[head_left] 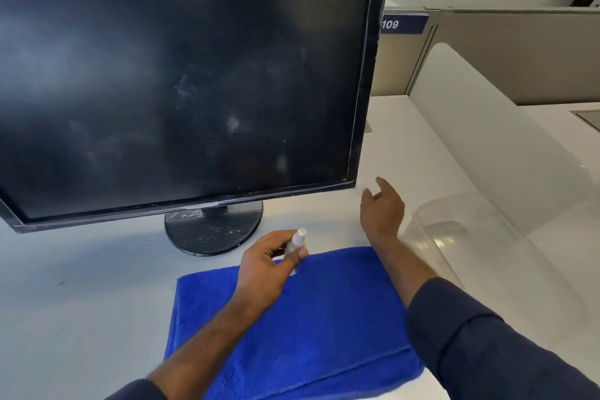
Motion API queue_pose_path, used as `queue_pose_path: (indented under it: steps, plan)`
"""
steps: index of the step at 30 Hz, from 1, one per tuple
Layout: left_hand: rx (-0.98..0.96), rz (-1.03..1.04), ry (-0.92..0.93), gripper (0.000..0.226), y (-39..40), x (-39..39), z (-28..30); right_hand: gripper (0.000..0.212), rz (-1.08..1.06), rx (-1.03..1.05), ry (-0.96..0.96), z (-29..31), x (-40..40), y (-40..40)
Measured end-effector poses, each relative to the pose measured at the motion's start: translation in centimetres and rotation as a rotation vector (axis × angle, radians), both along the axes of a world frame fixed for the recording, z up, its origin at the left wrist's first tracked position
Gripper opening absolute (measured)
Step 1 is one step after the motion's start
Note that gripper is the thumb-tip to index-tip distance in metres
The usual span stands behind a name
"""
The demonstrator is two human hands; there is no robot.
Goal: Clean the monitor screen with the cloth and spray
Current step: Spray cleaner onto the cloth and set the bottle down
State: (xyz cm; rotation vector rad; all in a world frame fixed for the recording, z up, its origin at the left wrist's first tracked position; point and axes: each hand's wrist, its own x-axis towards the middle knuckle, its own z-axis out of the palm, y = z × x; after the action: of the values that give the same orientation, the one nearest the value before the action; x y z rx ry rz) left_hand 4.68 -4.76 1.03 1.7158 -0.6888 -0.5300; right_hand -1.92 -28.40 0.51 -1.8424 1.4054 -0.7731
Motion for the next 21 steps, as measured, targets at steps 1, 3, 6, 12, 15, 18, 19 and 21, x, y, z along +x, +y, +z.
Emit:
queue_pose_path:
  steps: [1, 3, 6, 12, 15, 18, 19, 21]
  plan:
    - [-0.008, 0.011, 0.017, 0.035, 0.1, -0.2, 0.2, 0.042, -0.029, -0.026, -0.040, 0.6, -0.4, 0.9]
    - [-0.024, 0.030, 0.036, 0.035, 0.4, -0.6, 0.6, 0.038, -0.067, -0.083, -0.125, 1.7, -1.5, 2.9]
    - [-0.050, 0.048, 0.071, 0.026, 0.9, -1.2, 1.4, 0.032, -0.028, -0.178, -0.254, 3.0, -3.2, 6.0]
    - [-0.141, 0.030, 0.252, 0.031, 2.2, -2.4, 3.0, 0.047, 0.588, -0.389, -0.327, 4.2, -6.2, 11.6]
    - [-0.171, -0.037, 0.328, 0.030, 2.7, -2.8, 3.7, 0.064, 0.857, -0.343, -0.217, 4.2, -7.2, 13.5]
    - [-0.152, -0.102, 0.365, 0.013, 3.4, -3.2, 4.5, 0.072, 0.991, -0.317, -0.128, 4.0, -7.7, 14.6]
    - [-0.136, -0.113, 0.370, 0.010, 3.6, -3.3, 4.7, 0.075, 1.002, -0.311, -0.104, 4.0, -7.7, 14.9]
    - [-0.115, -0.127, 0.401, 0.014, 4.0, -3.4, 4.9, 0.077, 0.987, -0.291, -0.088, 4.0, -8.0, 15.4]
